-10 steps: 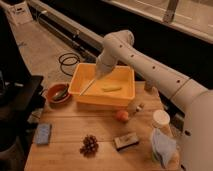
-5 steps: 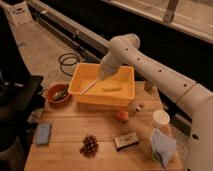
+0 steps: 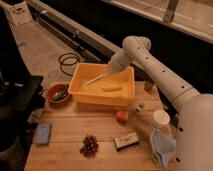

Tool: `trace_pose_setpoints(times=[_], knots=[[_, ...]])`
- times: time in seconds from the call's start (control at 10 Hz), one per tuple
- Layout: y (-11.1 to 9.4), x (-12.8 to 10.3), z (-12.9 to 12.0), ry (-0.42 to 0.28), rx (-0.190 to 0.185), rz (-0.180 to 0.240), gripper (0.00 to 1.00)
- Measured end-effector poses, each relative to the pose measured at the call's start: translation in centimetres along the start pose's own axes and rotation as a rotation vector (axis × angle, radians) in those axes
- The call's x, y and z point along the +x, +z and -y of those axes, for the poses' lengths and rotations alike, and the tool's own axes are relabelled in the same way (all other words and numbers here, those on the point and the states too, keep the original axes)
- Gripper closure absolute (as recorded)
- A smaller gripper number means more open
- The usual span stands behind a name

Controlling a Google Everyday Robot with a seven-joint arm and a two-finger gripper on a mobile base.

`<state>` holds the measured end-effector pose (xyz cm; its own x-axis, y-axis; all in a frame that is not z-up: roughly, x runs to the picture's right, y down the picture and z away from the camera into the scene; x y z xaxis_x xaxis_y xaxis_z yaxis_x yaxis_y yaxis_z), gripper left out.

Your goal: Wipe tray with brush

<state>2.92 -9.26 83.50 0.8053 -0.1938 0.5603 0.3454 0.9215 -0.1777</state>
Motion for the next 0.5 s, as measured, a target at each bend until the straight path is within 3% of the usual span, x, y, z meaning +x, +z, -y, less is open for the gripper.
trace_pose_setpoints(times=[0.2,0.5], knots=[[2.7,0.1,-0.4,0.035,-0.006,0.038,1.00],[6.6,1.2,-2.3,0.070,-0.048,0.049,1.00]])
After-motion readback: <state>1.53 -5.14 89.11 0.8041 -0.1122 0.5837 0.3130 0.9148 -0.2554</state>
